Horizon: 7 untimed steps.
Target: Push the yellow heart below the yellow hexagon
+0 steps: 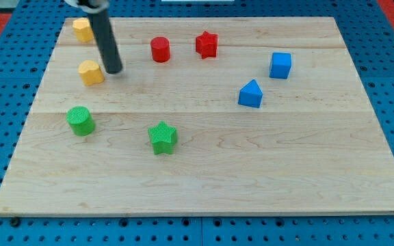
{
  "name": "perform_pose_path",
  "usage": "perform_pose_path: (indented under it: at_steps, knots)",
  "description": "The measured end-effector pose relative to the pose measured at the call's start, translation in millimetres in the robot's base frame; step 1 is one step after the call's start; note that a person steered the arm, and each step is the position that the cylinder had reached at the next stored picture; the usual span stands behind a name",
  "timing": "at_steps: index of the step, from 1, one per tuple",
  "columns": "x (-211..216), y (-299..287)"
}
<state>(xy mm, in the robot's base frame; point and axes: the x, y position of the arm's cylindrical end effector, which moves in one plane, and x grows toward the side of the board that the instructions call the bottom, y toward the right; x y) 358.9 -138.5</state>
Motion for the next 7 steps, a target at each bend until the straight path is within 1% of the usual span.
perform_pose_path:
  at_steps: [1, 2, 3, 4, 5, 6, 7]
  knots:
    - [11.7, -31.2]
    - [-4.6, -92.0]
    - [-41.0, -107.4]
    - [-67.4, -111.6]
    - [-31.6, -155.4]
    - [-44.4, -166.2]
    - [-96.2, -153.6]
